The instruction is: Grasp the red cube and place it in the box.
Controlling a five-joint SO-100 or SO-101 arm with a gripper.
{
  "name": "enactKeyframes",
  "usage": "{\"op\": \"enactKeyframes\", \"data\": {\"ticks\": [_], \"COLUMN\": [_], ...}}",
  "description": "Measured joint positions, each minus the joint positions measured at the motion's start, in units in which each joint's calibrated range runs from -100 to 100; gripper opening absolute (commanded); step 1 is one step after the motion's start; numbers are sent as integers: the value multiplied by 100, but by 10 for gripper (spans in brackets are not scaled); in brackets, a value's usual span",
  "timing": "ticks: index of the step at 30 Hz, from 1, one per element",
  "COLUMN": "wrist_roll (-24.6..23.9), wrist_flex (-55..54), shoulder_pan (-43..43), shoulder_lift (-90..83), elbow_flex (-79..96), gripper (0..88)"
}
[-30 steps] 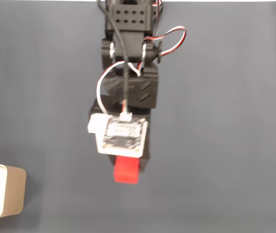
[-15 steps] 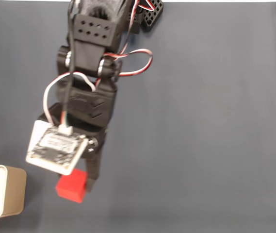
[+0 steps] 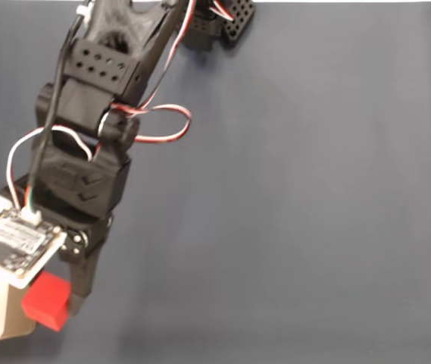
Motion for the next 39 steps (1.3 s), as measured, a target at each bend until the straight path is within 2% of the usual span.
{"op": "enactKeyframes", "data": {"ticks": [39], "wrist_roll": [59], "wrist_flex": [-223], "shoulder_pan": [868], "shoulder_lift": [1937], "elbow_flex": [-2125], "gripper": [68]}}
